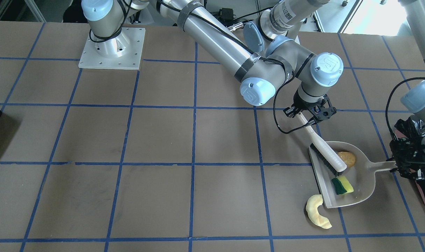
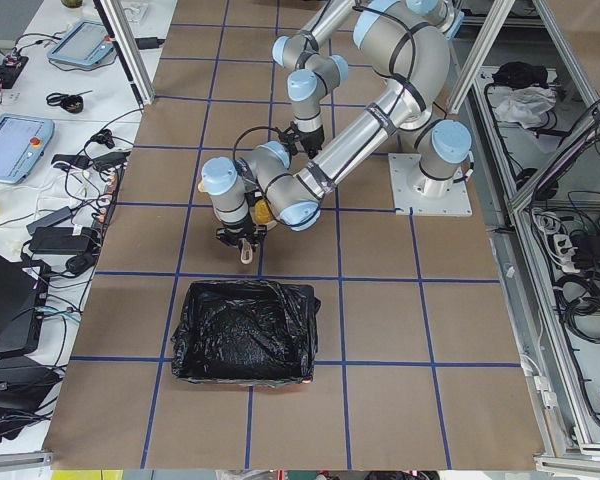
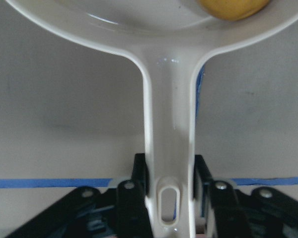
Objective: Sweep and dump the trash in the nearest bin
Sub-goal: 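Sweep the trash pieces into the dustpan with the brush in the right gripper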
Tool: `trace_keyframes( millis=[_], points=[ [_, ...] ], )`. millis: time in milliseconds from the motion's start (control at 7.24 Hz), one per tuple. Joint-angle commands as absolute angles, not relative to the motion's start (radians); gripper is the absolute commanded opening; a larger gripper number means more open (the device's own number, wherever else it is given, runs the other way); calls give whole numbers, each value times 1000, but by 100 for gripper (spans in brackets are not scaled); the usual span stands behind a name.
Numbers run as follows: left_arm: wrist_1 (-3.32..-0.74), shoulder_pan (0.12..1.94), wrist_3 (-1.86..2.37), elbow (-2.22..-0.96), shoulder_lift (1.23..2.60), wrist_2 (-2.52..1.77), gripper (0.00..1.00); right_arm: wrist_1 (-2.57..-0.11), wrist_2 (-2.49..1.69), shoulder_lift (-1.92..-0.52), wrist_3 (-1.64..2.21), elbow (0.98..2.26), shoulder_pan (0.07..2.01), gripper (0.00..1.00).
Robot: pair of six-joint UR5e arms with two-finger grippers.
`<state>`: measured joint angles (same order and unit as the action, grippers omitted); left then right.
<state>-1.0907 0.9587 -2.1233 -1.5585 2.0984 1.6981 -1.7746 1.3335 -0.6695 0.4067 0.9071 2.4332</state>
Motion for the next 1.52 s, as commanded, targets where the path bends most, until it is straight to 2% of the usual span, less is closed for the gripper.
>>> trace_keyframes(
  millis=[0,414,690,1105,1381],
  points=[
    [-1086,959,-2125,-1557,2102,1698,0,-1682,1339,-718,567,908,2421,0],
    [-1069,957,-2126,-1540,2112,1703,0,-1683,1400,-713,828,893,2344,0],
    [-1069,957,-2120,-1491,2129,1704,0,-1654,1401,-672,831,781,2274,0],
    [-1081,959,-2123,-1393,2189,1703,0,-1652,1401,-490,806,561,2267,0],
    [-1081,975,-2111,-1391,2200,1701,0,-1652,1391,-465,667,560,2273,0]
  ],
)
